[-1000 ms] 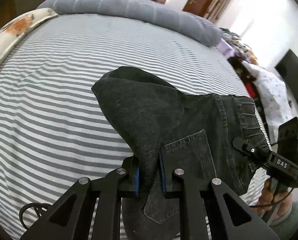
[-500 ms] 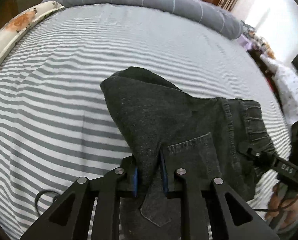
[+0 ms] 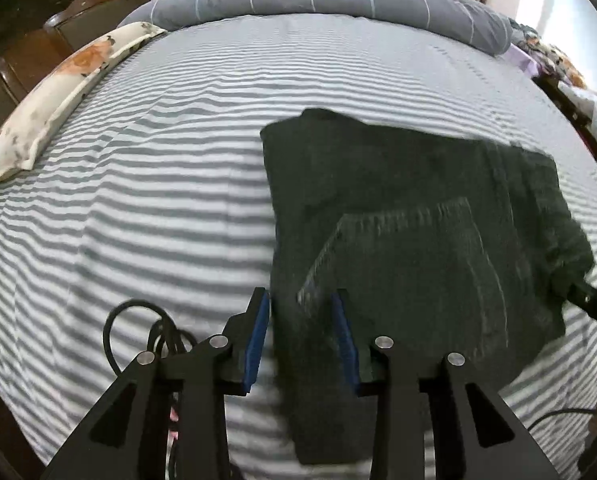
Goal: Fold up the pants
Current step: 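Lay the folded jeans down and open both tools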
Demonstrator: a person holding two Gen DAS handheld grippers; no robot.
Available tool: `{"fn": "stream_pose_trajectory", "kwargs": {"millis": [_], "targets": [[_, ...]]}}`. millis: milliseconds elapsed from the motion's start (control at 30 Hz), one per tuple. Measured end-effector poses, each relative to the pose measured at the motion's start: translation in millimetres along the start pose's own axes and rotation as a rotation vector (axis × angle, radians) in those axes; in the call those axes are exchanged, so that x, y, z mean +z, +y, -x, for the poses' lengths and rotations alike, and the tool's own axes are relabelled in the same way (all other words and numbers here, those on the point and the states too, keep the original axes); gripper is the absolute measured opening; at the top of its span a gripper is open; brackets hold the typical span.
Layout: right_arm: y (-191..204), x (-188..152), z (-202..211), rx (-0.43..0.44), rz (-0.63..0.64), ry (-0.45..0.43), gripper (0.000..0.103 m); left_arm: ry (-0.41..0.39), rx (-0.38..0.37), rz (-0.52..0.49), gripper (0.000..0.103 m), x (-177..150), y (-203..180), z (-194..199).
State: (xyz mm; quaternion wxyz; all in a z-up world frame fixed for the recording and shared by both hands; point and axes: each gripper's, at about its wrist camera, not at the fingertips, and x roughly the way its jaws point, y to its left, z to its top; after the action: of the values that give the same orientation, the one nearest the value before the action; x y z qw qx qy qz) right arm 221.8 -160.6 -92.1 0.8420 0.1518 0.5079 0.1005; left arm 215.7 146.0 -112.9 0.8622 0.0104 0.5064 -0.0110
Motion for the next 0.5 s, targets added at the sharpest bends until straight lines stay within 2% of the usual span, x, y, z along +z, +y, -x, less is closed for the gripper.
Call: {"fn": "stream_pose_trajectory", "kwargs": {"millis": [67,200,267,367,500], "targets": [[6.6,-6.6,1.1,-0.045,0.047,0.008,0.066,-0.002,0.007,-0.007,0.036,-10.2,-1.7,8.2],[19.7,-15.6,16.5,-0.069,0.088,-0.016,0.067,-0.026,0.013,0.001,0.048,-22.8,-3.4,32.8],[25.4,-19.3,30.2,-0.068,0.097,-0.036,0.072,-0.05,0.018,0.013,0.051,-28.2,-3.1,47.3],[41.7,-25.5,56.5,-0.112,0.157,-0.085,0.08,-0.08,0.015,0.033,0.061,-39.7,-2.2,72.7],[63.2,-37.5,86.4,-0.159,0.237,-0.146,0.087,-0.119,0.019,0.028,0.064,-52.6,-6.4,101.5]]}}
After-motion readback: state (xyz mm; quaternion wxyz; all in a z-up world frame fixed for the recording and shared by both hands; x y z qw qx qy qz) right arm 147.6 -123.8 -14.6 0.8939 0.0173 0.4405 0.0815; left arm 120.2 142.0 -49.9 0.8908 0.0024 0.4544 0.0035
